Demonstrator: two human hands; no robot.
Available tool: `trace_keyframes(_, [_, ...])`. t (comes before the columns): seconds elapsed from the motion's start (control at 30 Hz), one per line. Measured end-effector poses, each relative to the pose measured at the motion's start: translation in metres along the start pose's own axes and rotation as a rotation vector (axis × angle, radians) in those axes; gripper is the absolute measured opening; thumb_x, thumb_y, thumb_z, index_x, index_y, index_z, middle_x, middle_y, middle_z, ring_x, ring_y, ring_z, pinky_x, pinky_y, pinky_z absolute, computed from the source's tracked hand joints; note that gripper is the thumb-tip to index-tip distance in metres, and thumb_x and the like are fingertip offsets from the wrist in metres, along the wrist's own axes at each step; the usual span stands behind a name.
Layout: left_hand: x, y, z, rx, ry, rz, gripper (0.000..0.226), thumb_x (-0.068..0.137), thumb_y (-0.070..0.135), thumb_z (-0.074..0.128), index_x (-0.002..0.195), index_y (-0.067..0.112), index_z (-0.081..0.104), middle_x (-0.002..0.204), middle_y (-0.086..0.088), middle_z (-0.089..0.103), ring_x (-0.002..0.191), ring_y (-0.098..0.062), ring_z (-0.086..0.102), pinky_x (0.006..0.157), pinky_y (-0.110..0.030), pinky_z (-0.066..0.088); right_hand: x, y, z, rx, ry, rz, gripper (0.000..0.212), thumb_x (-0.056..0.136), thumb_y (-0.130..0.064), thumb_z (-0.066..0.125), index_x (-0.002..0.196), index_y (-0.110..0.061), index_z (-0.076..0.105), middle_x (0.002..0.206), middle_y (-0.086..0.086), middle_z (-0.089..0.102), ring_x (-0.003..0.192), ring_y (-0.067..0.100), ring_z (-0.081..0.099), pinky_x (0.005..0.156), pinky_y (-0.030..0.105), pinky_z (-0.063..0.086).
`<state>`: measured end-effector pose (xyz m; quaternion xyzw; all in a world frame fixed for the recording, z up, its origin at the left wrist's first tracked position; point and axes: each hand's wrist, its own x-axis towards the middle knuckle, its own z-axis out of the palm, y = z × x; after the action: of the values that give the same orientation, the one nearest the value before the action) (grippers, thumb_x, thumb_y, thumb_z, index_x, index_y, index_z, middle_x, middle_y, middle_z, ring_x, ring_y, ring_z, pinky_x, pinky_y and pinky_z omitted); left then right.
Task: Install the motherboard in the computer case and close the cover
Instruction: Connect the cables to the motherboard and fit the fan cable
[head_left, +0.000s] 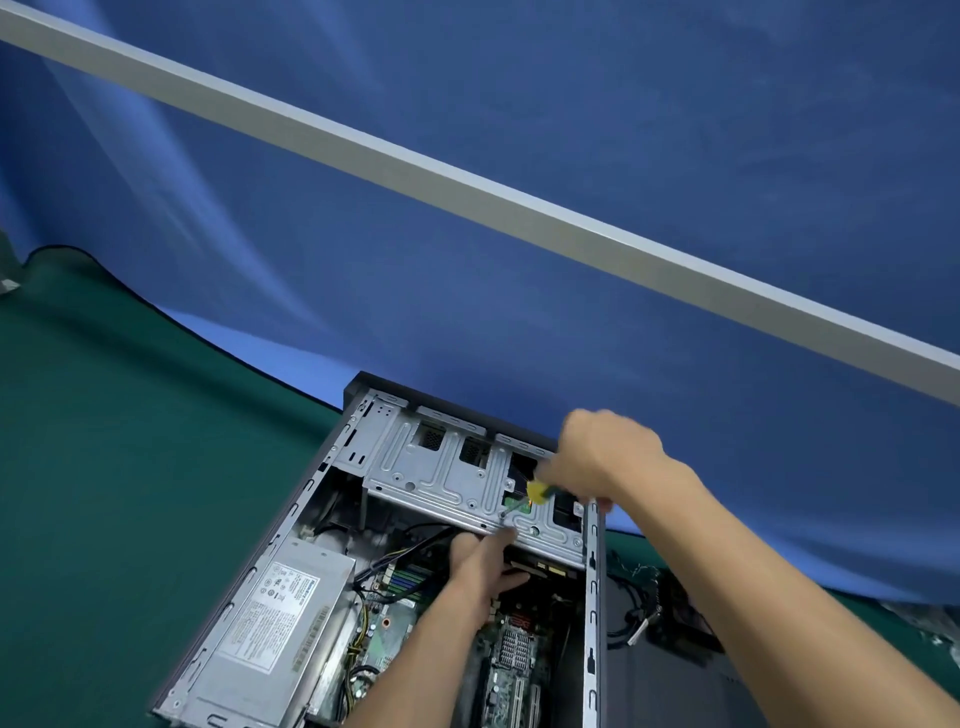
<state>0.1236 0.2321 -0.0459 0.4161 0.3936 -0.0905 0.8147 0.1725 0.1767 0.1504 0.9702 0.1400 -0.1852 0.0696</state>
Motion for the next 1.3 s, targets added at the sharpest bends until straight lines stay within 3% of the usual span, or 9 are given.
trace_keyframes(0.17, [-0.004, 0.001, 0.004, 0.045, 0.011, 0.007, 0.022, 0.088, 0.011, 0.063, 0.098, 0.000, 0.047, 0.105, -0.023, 0.057, 0.085, -0.032, 0.061, 0.063, -0.038, 0.057, -0.015, 0.035, 0.030, -0.189, -0.298, -0.024, 0.029, 0.081, -0.031, 0.060, 0.058, -0.016, 0.048, 0.050, -0.005, 0.053, 0.046, 0.013, 0.048, 0.048, 0.021, 0.036])
trace_keyframes(0.33, [-0.004, -0.002, 0.007, 0.094, 0.046, 0.030, 0.039, 0.089, 0.016, 0.062, 0.117, -0.005, 0.045, 0.112, -0.025, 0.054, 0.086, -0.032, 0.061, 0.075, -0.044, 0.057, -0.014, 0.065, 0.074, -0.055, -0.217, 0.017, 0.036, 0.092, -0.045, 0.045, 0.071, -0.016, 0.045, 0.066, -0.004, 0.045, 0.074, 0.023, 0.052, 0.066, 0.028, 0.039])
trace_keyframes(0.43, [-0.006, -0.005, 0.010, 0.102, 0.113, 0.066, 0.037, 0.088, 0.017, 0.066, 0.112, -0.002, 0.047, 0.090, -0.013, 0.050, 0.072, -0.020, 0.054, 0.080, -0.048, 0.056, -0.014, 0.086, 0.100, 0.112, -0.081, 0.065, 0.042, 0.086, -0.050, 0.051, 0.062, -0.017, 0.043, 0.062, -0.003, 0.046, 0.068, 0.022, 0.050, 0.054, 0.026, 0.033])
trace_keyframes(0.6, [-0.014, -0.008, 0.012, 0.319, 0.266, 0.103, 0.038, 0.083, 0.035, 0.069, 0.093, 0.002, 0.054, 0.074, -0.008, 0.052, 0.057, -0.016, 0.049, 0.053, -0.029, 0.052, -0.024, 0.122, 0.154, 0.645, 0.059, 0.071, 0.036, 0.082, -0.040, 0.054, 0.056, -0.015, 0.047, 0.059, 0.009, 0.064, 0.058, 0.025, 0.058, 0.056, 0.032, 0.046])
trace_keyframes(0.67, [-0.015, -0.002, 0.014, 0.399, 0.290, 0.053, 0.047, 0.084, 0.037, 0.068, 0.106, -0.003, 0.057, 0.076, -0.012, 0.056, 0.063, -0.019, 0.053, 0.069, -0.035, 0.052, -0.027, 0.133, 0.177, 0.877, 0.085, 0.101, 0.028, 0.081, -0.027, 0.055, 0.059, -0.011, 0.051, 0.061, 0.011, 0.065, 0.056, 0.023, 0.055, 0.060, 0.036, 0.049])
trace_keyframes(0.73, [-0.018, 0.005, 0.018, 0.483, 0.290, 0.006, 0.050, 0.087, 0.040, 0.064, 0.113, -0.002, 0.056, 0.073, -0.010, 0.054, 0.063, -0.018, 0.050, 0.063, -0.032, 0.046, -0.028, 0.142, 0.198, 1.011, 0.105, 0.163, 0.023, 0.084, -0.022, 0.058, 0.068, -0.006, 0.059, 0.055, 0.005, 0.058, 0.055, 0.021, 0.052, 0.057, 0.033, 0.041])
trace_keyframes(0.83, [-0.024, 0.006, 0.023, 0.618, 0.271, -0.060, 0.044, 0.092, 0.049, 0.052, 0.082, 0.007, 0.058, 0.058, -0.002, 0.048, 0.047, -0.011, 0.033, 0.045, -0.021, 0.026, -0.027, 0.150, 0.228, 1.167, 0.114, 0.285, 0.021, 0.083, -0.019, 0.063, 0.069, -0.002, 0.063, 0.050, -0.001, 0.049, 0.052, 0.019, 0.044, 0.055, 0.029, 0.032])
trace_keyframes(1.1, [-0.023, -0.001, 0.040, 0.716, 0.299, -0.114, 0.057, 0.099, 0.053, 0.026, 0.065, 0.011, 0.044, 0.051, -0.001, 0.044, 0.038, -0.010, 0.026, 0.039, -0.018, 0.019, -0.005, 0.147, 0.276, 1.244, 0.020, 0.470, 0.026, 0.088, -0.024, 0.063, 0.063, -0.017, 0.062, 0.054, 0.001, 0.055, 0.055, 0.023, 0.055, 0.058, 0.035, 0.047])
trace_keyframes(1.3, [-0.020, -0.001, 0.038, 0.720, 0.285, -0.161, 0.055, 0.098, 0.056, 0.025, 0.064, 0.014, 0.040, 0.048, 0.000, 0.042, 0.035, -0.009, 0.024, 0.036, -0.016, 0.018, 0.029, 0.137, 0.283, 1.168, 0.005, 0.563, 0.029, 0.088, -0.027, 0.062, 0.061, -0.017, 0.058, 0.068, 0.005, 0.062, 0.073, 0.029, 0.064, 0.058, 0.028, 0.042])
